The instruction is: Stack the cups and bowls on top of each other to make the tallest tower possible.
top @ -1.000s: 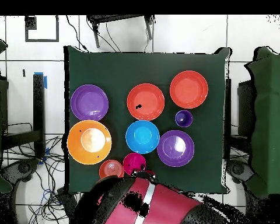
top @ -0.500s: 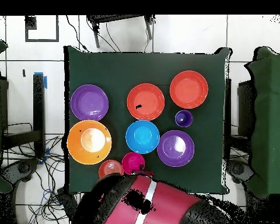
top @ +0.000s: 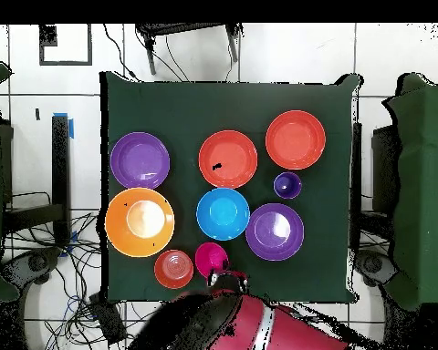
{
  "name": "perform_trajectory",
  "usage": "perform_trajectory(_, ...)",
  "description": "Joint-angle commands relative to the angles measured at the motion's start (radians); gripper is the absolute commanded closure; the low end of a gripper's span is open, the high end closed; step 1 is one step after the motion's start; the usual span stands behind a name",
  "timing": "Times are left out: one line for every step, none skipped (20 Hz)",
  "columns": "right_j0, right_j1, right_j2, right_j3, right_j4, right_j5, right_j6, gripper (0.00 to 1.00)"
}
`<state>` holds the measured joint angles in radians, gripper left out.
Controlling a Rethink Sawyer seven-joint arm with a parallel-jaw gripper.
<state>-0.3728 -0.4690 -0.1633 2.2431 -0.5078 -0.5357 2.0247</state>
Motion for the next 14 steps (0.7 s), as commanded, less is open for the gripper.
perform_trajectory(-0.154,-0.265,0.167,0.076,-0.099,0.379,0.022,1.0)
perform_trajectory(-0.17,-0.3,0.179,0.087,-0.099,0.424,-0.002,1.0)
perform_trajectory(-0.186,-0.333,0.198,0.095,-0.096,0.475,-0.028,1.0)
perform_trajectory(-0.2,-0.365,0.212,0.104,-0.092,0.517,-0.05,1.0)
perform_trajectory(-0.213,-0.386,0.224,0.11,-0.092,0.543,-0.061,1.0)
perform_trajectory(-0.225,-0.408,0.237,0.115,-0.092,0.568,-0.073,1.0)
perform_trajectory(-0.238,-0.425,0.251,0.122,-0.093,0.586,-0.079,1.0)
perform_trajectory(-0.251,-0.442,0.265,0.129,-0.093,0.604,-0.085,1.0)
perform_trajectory(-0.265,-0.456,0.28,0.135,-0.095,0.62,-0.089,1.0)
perform_trajectory(-0.277,-0.469,0.296,0.139,-0.092,0.642,-0.095,1.0)
perform_trajectory(-0.289,-0.477,0.311,0.143,-0.094,0.654,-0.097,1.0)
perform_trajectory(-0.299,-0.478,0.325,0.147,-0.101,0.656,-0.095,1.0)
perform_trajectory(-0.314,-0.482,0.346,0.152,-0.105,0.656,-0.093,1.0)
perform_trajectory(-0.329,-0.486,0.368,0.157,-0.109,0.656,-0.091,1.0)
